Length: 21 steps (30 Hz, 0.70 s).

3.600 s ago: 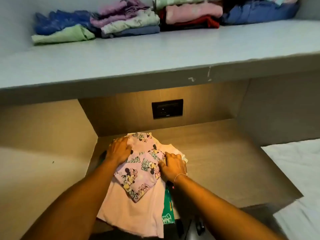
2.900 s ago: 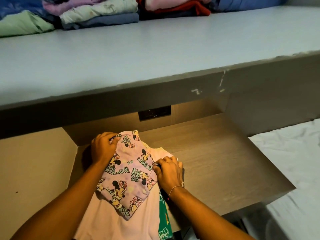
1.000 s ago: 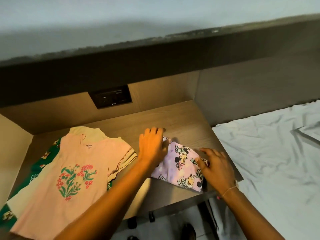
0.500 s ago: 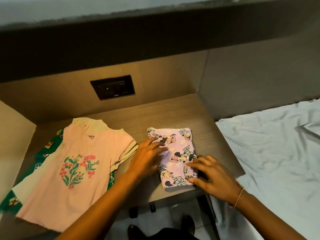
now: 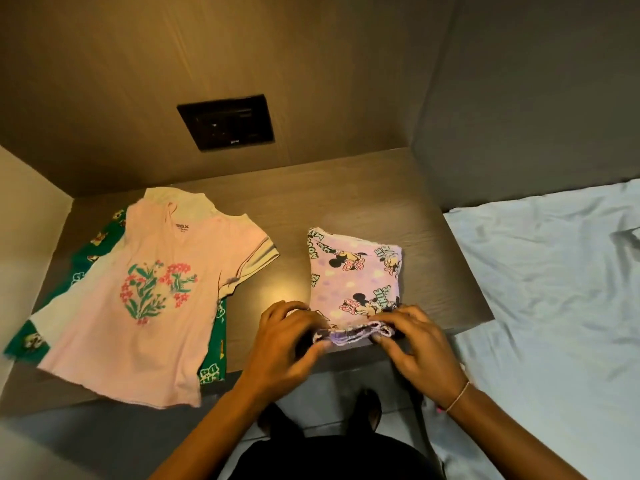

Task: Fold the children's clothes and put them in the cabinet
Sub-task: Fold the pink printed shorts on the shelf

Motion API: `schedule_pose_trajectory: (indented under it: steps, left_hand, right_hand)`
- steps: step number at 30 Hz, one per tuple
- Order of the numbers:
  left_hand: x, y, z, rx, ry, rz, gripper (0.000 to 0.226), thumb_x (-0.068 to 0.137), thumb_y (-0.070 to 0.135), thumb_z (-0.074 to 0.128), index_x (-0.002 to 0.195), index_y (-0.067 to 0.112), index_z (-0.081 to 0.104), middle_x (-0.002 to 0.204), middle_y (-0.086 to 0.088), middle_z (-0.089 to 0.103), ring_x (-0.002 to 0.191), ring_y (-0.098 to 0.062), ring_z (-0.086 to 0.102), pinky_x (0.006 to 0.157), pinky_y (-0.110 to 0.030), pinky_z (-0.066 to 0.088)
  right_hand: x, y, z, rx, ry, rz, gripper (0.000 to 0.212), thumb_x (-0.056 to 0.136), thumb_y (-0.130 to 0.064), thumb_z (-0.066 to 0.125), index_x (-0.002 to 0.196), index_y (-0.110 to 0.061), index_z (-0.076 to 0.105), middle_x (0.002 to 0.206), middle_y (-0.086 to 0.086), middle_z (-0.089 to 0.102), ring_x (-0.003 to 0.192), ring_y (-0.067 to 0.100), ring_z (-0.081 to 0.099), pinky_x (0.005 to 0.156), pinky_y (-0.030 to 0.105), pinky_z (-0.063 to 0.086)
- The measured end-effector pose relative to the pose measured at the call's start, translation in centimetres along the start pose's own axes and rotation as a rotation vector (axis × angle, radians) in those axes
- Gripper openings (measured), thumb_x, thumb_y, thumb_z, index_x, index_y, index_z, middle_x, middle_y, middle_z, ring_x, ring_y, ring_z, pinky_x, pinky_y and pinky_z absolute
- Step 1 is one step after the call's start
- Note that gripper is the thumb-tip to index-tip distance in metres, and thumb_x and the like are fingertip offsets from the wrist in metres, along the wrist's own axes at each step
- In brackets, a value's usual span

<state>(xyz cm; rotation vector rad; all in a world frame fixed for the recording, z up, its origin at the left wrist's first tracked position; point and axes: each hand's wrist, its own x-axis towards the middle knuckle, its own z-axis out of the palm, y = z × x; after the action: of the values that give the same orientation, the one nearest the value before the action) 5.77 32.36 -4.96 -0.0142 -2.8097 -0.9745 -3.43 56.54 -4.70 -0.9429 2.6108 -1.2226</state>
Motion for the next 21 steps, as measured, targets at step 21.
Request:
schedule_pose_trajectory:
  steps: [21]
  left_hand:
    - [6.7, -0.2, 0.7, 0.289, 0.098, -0.545, 0.054, 0.081, 0.068, 0.051, 0.11, 0.023, 0.058, 0.109, -0.006, 0.056, 0.103, -0.027, 0.053, 0.079, -0.044, 0.05]
  right_hand:
    - [7.8, -0.1, -0.1, -0.206, 0.093, 0.447, 0.057, 0.077, -0.039, 0.074, 0.127, -0.021, 0.053, 0.123, 0.008, 0.062, 0.111, 0.03, 0.056, 0.091, 0.044, 0.05]
